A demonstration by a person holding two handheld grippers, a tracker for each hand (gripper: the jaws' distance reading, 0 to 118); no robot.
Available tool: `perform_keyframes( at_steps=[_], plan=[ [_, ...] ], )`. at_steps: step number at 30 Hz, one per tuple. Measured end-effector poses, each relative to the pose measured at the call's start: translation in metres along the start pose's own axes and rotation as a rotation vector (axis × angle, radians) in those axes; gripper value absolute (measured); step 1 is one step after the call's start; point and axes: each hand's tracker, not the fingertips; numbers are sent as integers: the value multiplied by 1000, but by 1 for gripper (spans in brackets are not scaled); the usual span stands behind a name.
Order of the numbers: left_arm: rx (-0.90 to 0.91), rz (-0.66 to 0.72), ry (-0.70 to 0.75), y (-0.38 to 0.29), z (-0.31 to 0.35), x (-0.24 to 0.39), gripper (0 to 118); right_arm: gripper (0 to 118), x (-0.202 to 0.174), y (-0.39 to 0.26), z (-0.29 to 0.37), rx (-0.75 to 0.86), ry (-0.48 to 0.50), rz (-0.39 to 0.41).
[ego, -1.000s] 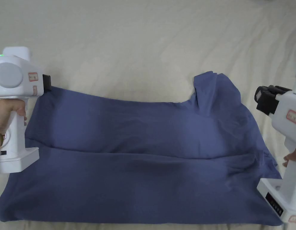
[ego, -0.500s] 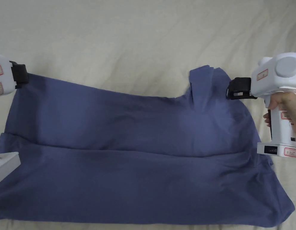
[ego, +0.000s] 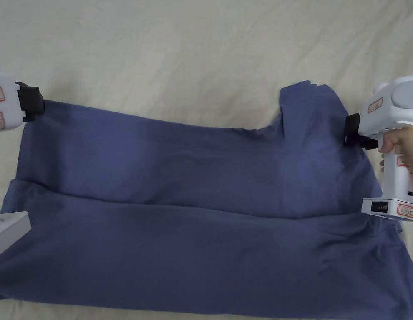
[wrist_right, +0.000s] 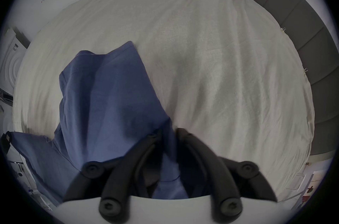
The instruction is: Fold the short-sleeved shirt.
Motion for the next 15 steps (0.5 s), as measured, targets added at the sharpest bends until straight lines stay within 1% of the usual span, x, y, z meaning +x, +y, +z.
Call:
perform_keyframes(
  at_steps=[1, 3, 7, 10, 11, 13, 14, 15],
  plan=[
    [-2, 1, 2, 0, 0, 0, 3, 11, 0, 1, 0, -1, 6, -8],
    [-5, 2, 4, -1, 1, 0, 3, 7, 1, 1, 3, 6, 5, -34],
    [-5, 6, -2, -1, 5, -2, 3, 5, 6, -1, 24, 45, 25, -12],
    [3, 13, -11, 2, 12, -4, 3, 5, 13, -4, 53, 105, 67, -1],
    [8, 16, -14, 2, 17, -4, 3, 4, 16, -6, 63, 127, 65, -8],
    [18, 23, -22, 3, 27, -5, 3, 4, 23, -13, 85, 156, 136, -28],
    [25, 24, -29, 3, 33, -7, 3, 4, 26, -17, 97, 186, 152, -38],
    [31, 21, -37, 2, 40, -7, 3, 4, 28, -22, 109, 213, 155, -29]
  ],
)
